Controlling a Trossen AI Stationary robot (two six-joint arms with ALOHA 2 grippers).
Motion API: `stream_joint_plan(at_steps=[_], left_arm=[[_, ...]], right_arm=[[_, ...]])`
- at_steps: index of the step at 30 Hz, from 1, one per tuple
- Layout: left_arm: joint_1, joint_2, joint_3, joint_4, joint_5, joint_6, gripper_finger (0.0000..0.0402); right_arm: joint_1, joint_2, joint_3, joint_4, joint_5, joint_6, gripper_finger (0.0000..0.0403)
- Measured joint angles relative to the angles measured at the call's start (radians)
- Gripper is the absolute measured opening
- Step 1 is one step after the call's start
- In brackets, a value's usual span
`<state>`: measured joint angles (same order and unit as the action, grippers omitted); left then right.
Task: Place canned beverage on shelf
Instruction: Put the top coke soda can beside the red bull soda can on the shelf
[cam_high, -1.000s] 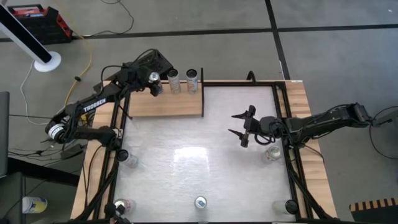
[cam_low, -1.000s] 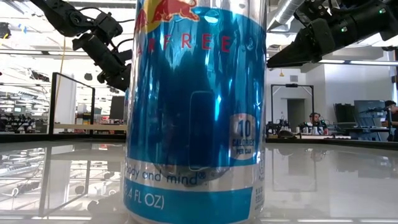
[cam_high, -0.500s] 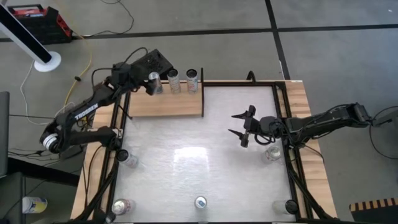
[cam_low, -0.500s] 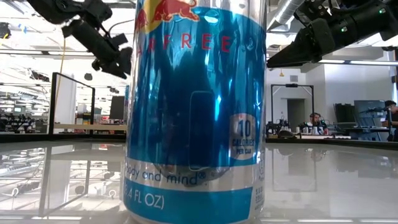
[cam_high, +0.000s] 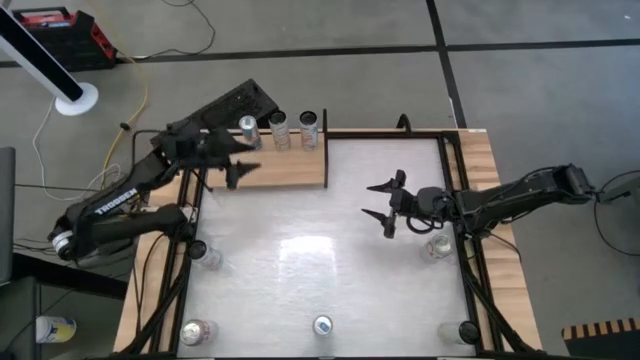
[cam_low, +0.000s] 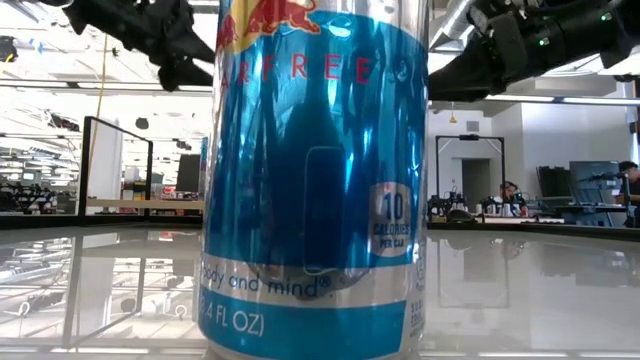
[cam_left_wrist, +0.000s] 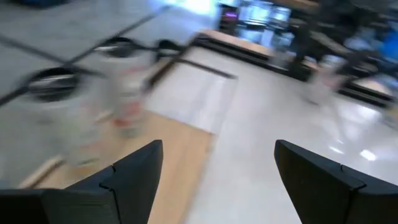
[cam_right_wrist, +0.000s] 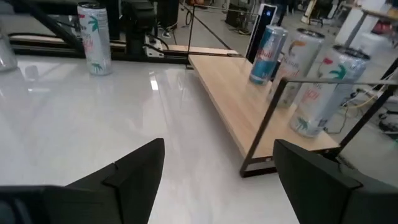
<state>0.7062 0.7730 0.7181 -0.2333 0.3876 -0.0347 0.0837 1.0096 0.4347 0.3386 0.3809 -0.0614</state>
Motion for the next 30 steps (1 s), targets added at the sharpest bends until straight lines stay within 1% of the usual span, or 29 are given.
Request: stream_joint_plan(at_steps=[4, 6, 8, 11, 13, 15, 19, 21, 25, 28, 30], left_arm=[[-0.164, -0.033, -0.036, 0.012, 0.001, 0.021, 0.0293], [-0.240, -0.051, -0.048, 0.011, 0.000, 0.028, 0.0293], [-0.312, -0.068, -0.053, 0.004, 0.000, 0.030, 0.0293], [-0.420, -0.090, -0.053, -0.006, 0.000, 0.030, 0.0293], [-0.488, -0.104, -0.053, -0.007, -0.008, 0.030, 0.0293], [-0.550, -0.116, -0.053, -0.004, -0.027, 0.022, 0.0293], [-0.656, -0.127, -0.053, -0.004, -0.104, 0.006, 0.0293], [-0.699, -0.125, -0.053, -0.008, -0.141, 0.006, 0.0293], [-0.767, -0.116, -0.053, -0.023, -0.223, 0.035, 0.0293], [-0.801, -0.099, -0.053, -0.018, -0.285, 0.038, 0.0293], [-0.817, -0.083, -0.053, -0.022, -0.300, 0.033, 0.0293]], right_arm=[[0.000, 0.061, 0.000, 0.059, -0.001, 0.060, 0.0326], [0.000, 0.082, 0.002, 0.072, -0.012, 0.115, 0.0326], [0.000, 0.093, 0.022, 0.041, -0.052, 0.185, 0.0326], [0.013, 0.090, 0.089, -0.086, -0.134, 0.316, 0.0326], [0.043, 0.090, 0.147, -0.214, -0.155, 0.387, 0.0326], [0.090, 0.099, 0.206, -0.325, -0.151, 0.434, 0.0326], [0.204, 0.144, 0.343, -0.531, -0.073, 0.508, 0.0326], [0.254, 0.178, 0.445, -0.668, -0.066, 0.571, 0.0326], [0.346, 0.272, 0.688, -1.050, -0.064, 0.733, 0.0326], [0.406, 0.364, 0.876, -1.376, -0.069, 0.838, 0.0326], [0.440, 0.425, 0.986, -1.591, -0.069, 0.917, 0.0326]])
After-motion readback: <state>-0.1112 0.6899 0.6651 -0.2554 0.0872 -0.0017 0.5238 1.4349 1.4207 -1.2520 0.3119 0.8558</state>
